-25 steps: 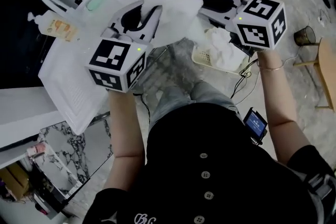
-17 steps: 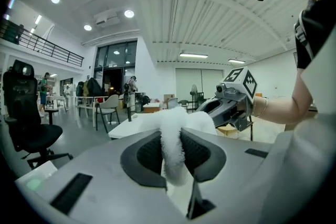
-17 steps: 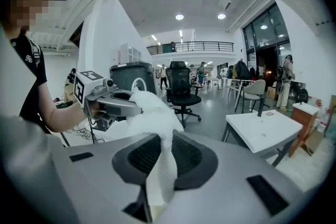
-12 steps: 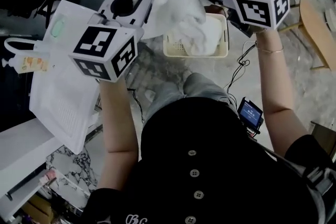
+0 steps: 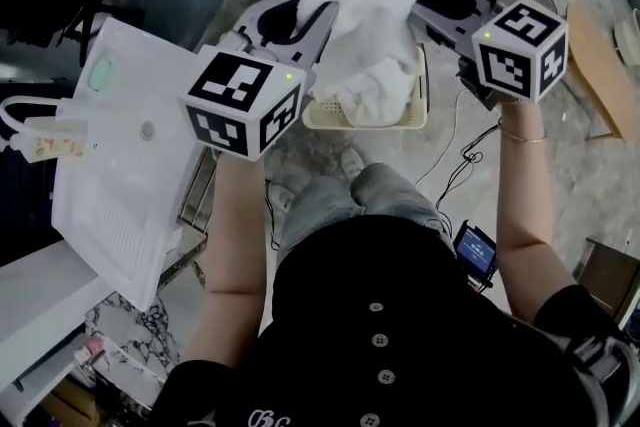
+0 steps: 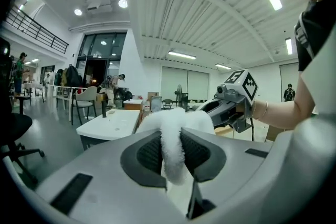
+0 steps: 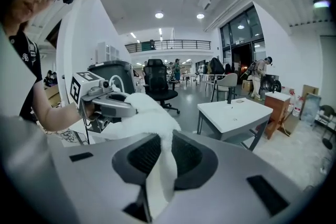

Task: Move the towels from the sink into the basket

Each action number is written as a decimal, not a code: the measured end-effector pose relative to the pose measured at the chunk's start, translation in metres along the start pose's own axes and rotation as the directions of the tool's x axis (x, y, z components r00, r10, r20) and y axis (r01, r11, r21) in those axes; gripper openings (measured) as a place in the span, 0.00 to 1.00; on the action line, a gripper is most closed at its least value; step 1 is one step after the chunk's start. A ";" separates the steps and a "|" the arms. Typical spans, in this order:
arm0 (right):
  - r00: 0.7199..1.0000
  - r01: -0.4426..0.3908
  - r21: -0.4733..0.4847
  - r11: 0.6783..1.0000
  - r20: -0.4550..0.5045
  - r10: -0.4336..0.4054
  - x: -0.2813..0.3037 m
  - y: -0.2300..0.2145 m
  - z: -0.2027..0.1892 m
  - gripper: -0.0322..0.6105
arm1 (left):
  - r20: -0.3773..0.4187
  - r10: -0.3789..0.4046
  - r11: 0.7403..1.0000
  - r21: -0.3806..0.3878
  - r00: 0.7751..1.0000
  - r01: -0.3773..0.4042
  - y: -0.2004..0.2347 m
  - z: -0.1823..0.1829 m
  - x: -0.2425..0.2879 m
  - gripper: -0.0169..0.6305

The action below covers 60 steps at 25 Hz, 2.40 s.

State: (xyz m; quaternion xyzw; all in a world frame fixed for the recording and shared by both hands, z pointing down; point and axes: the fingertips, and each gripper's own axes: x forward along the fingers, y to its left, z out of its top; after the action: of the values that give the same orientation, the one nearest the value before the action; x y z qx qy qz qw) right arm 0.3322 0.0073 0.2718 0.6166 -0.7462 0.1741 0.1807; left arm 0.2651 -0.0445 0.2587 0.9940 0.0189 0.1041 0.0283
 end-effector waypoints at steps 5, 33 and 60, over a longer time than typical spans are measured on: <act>0.999 0.010 0.041 0.999 -0.052 -0.008 0.007 -0.015 -0.031 0.15 | -0.060 -0.024 0.998 -0.059 0.998 0.020 -0.001 -0.031 0.025 0.13; 0.895 0.103 0.147 0.984 -0.445 -0.027 0.045 -0.036 -0.262 0.26 | -0.456 -0.170 0.949 -0.316 0.874 0.019 -0.061 -0.237 0.102 0.25; 0.989 -0.008 0.252 0.968 -0.140 0.045 0.032 -0.002 -0.188 0.05 | -0.341 -0.154 0.962 -0.266 0.928 0.062 -0.076 -0.175 0.086 0.13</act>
State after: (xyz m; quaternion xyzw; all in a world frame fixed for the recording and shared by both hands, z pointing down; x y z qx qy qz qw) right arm 0.3391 0.0698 0.4518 0.6102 -0.7113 0.3136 0.1526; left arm 0.3104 0.0445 0.4426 0.9442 0.0654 0.2832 0.1551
